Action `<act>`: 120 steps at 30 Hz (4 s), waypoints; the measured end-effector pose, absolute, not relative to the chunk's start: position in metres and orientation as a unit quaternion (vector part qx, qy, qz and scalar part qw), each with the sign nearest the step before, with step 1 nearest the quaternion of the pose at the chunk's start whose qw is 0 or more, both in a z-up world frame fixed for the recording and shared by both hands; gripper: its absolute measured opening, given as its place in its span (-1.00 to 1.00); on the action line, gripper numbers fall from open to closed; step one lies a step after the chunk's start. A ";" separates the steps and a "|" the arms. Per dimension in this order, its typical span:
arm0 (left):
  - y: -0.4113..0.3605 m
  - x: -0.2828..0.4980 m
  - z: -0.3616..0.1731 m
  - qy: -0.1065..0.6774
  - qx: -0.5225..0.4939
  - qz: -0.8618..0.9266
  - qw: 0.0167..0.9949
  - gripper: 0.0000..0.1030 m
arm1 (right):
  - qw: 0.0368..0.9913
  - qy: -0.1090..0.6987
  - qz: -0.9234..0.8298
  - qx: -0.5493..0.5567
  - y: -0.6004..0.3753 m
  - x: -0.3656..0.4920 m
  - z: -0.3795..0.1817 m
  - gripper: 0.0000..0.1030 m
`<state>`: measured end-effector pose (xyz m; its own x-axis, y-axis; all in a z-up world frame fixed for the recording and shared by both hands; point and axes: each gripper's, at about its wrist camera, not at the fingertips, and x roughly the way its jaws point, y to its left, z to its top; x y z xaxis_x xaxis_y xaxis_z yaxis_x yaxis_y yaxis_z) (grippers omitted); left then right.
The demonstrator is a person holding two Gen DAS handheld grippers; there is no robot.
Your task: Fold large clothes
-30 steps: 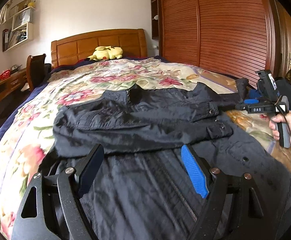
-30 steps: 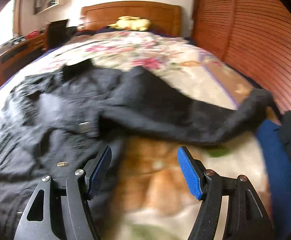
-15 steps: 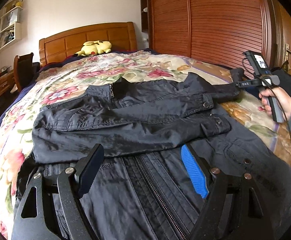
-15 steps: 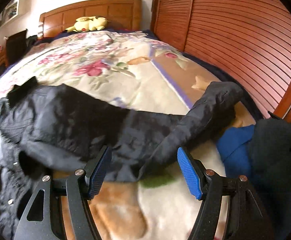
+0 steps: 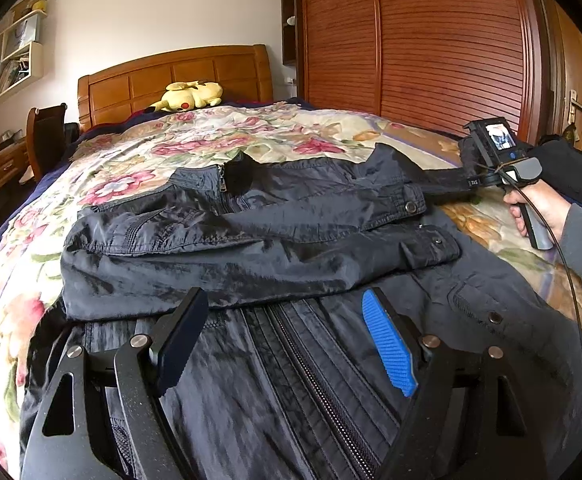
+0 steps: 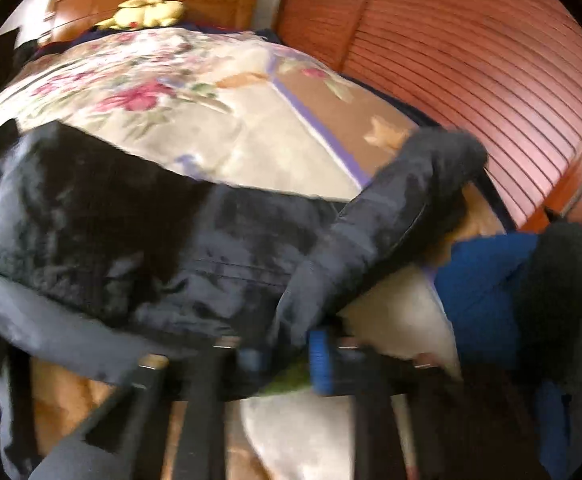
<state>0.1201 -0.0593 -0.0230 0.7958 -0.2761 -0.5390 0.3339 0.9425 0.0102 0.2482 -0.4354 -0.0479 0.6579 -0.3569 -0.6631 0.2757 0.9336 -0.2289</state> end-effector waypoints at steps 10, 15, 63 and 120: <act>-0.051 0.117 -0.020 0.271 0.036 -0.162 0.948 0.56 | 0.959 0.241 -0.133 -0.072 -0.378 0.202 0.052 -0.92; -0.041 0.110 -0.014 0.263 0.028 -0.164 0.950 0.56 | 0.974 0.193 -0.069 -0.101 -0.321 0.174 0.092 -0.92; 0.015 0.079 -0.002 0.231 0.013 -0.149 0.961 0.56 | 0.962 0.239 0.083 -0.105 -0.226 0.050 0.042 0.10; 0.032 0.062 0.008 0.215 0.010 -0.135 0.967 0.56 | 0.966 0.218 0.037 -0.136 -0.219 0.060 0.097 -0.84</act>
